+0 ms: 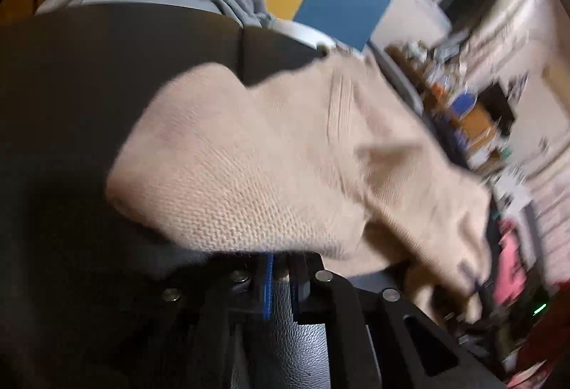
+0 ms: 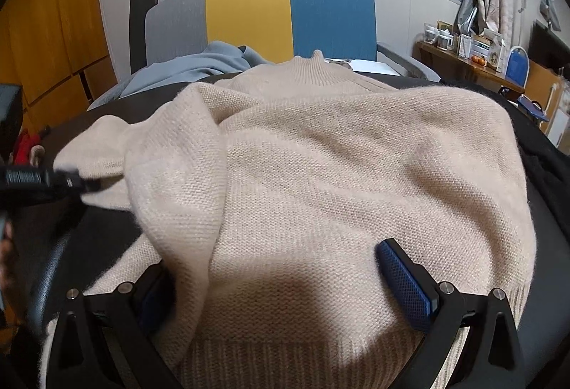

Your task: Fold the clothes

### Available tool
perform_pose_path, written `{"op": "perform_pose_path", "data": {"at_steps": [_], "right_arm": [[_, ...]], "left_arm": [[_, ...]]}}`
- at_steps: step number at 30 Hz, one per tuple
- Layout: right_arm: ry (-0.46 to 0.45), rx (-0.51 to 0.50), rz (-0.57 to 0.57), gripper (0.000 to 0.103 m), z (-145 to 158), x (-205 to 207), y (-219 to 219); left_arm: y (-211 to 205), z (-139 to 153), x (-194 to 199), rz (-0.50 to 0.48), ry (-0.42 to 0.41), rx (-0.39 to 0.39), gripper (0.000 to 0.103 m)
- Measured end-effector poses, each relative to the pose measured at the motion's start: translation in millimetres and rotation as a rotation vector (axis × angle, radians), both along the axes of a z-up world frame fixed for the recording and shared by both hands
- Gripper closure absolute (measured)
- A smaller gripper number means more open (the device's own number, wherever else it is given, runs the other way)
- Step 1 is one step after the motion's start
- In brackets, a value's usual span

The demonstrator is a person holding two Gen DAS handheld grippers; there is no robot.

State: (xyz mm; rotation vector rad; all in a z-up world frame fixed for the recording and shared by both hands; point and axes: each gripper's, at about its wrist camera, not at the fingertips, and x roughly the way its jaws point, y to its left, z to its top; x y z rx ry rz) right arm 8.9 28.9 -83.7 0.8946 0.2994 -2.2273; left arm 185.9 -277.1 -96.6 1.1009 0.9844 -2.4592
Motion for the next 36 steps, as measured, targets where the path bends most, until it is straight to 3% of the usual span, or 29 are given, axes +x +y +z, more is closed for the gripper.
{"op": "perform_pose_path", "data": {"at_steps": [5,9,11,15,17,19,21,24,30,33,36], "right_arm": [[-0.070,0.039,0.019,0.000,9.6,0.3,-9.3],[-0.137,-0.055,0.078,0.000,26.6,5.3,-11.5],[-0.152,-0.082,0.130,0.000,32.0,14.9,-18.5],[-0.199,-0.099,0.256,0.000,37.1,36.9,-37.6],[-0.236,-0.098,0.324,0.000,37.8,47.9,-48.2],[-0.243,-0.089,0.373,0.000,40.8,56.7,-55.8],[-0.247,-0.093,0.404,0.000,45.9,60.9,-60.0],[-0.244,-0.113,0.413,0.000,56.8,57.3,-63.5],[-0.173,-0.096,0.277,0.000,75.3,19.8,-57.9],[-0.180,-0.068,0.157,0.000,69.7,-9.9,-44.2],[-0.246,-0.070,0.092,0.000,54.5,-30.7,-31.6]], "left_arm": [[-38.7,45.1,44.1,0.065,0.135,0.049,0.097],[-78.8,92.6,104.9,0.169,0.220,0.008,0.097],[-97.7,109.2,131.5,0.238,0.221,-0.036,0.097],[-129.9,129.5,176.1,0.441,0.123,-0.155,0.094],[-138.1,134.9,190.3,0.503,0.084,-0.198,0.089],[-141.7,137.2,195.5,0.506,0.099,-0.191,0.086],[-142.0,133.7,190.3,0.478,0.114,-0.159,0.083],[-129.1,112.0,157.4,0.358,0.096,-0.098,0.083],[-74.8,43.7,60.7,0.090,-0.022,-0.031,0.082],[-65.0,9.4,24.1,0.062,-0.081,-0.054,0.082],[-72.5,0.9,-1.8,0.076,-0.093,-0.101,0.083]]}}
